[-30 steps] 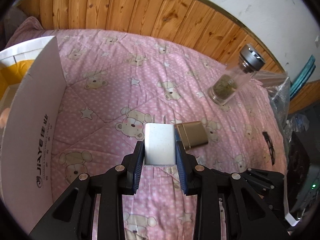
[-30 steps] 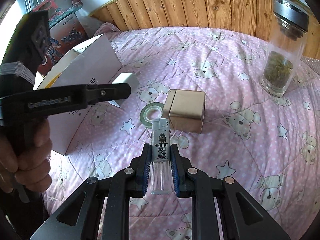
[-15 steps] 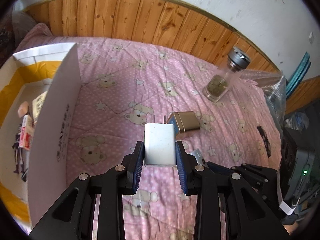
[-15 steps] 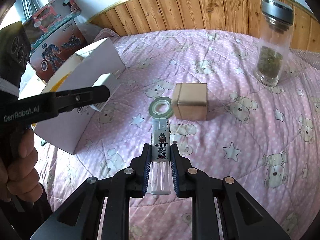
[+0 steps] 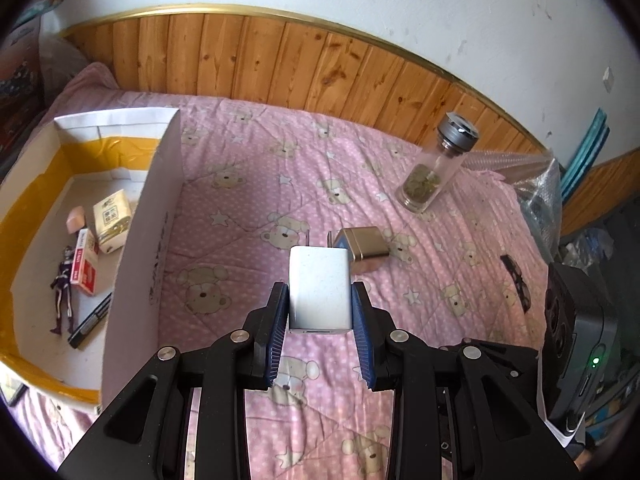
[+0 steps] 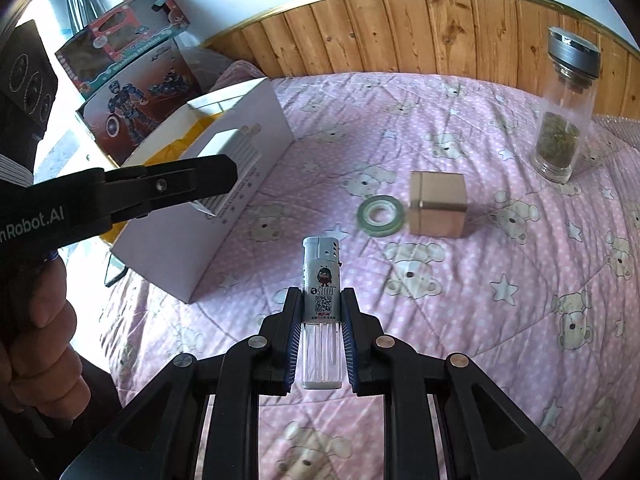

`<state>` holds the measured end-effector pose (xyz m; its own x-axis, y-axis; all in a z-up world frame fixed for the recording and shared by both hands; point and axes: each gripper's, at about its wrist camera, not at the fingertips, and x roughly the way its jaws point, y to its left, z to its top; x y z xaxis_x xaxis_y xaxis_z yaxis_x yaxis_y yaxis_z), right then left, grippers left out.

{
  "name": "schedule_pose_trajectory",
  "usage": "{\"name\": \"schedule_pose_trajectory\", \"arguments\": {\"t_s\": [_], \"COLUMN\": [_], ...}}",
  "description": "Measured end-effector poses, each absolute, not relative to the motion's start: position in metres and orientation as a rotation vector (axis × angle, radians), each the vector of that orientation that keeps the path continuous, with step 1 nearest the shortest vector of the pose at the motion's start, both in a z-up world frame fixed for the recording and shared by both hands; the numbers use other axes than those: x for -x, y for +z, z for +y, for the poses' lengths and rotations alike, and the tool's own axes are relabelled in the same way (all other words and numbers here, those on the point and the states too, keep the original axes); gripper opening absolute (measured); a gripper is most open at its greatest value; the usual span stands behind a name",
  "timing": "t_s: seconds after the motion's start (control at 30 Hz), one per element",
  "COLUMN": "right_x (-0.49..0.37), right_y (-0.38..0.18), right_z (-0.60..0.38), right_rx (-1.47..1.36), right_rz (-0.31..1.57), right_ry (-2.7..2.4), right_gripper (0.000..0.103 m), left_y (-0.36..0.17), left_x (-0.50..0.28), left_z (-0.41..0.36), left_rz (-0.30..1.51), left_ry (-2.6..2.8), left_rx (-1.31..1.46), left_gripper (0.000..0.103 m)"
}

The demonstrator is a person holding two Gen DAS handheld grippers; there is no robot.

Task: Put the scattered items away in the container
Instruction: 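Lift the charger cube and lighter and carry both over the white box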

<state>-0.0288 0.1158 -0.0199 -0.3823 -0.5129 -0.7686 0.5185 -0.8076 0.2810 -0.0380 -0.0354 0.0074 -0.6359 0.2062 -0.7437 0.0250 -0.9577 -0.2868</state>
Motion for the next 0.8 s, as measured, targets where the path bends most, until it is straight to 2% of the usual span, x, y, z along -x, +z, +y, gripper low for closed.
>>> {"name": "schedule_pose_trajectory", "arguments": {"t_s": [0.8], "right_x": [0.012], "right_y": [0.001], "right_z": [0.095], "right_rx": [-1.144], "right_rz": [0.026], "right_ry": [-2.175], "right_gripper": [0.021], "left_y": [0.016], "left_x": [-0.001], "left_z": [-0.077], "left_rz": [-0.493], "left_ry": [2.788], "left_rx": [1.267], "left_gripper": [0.032]}}
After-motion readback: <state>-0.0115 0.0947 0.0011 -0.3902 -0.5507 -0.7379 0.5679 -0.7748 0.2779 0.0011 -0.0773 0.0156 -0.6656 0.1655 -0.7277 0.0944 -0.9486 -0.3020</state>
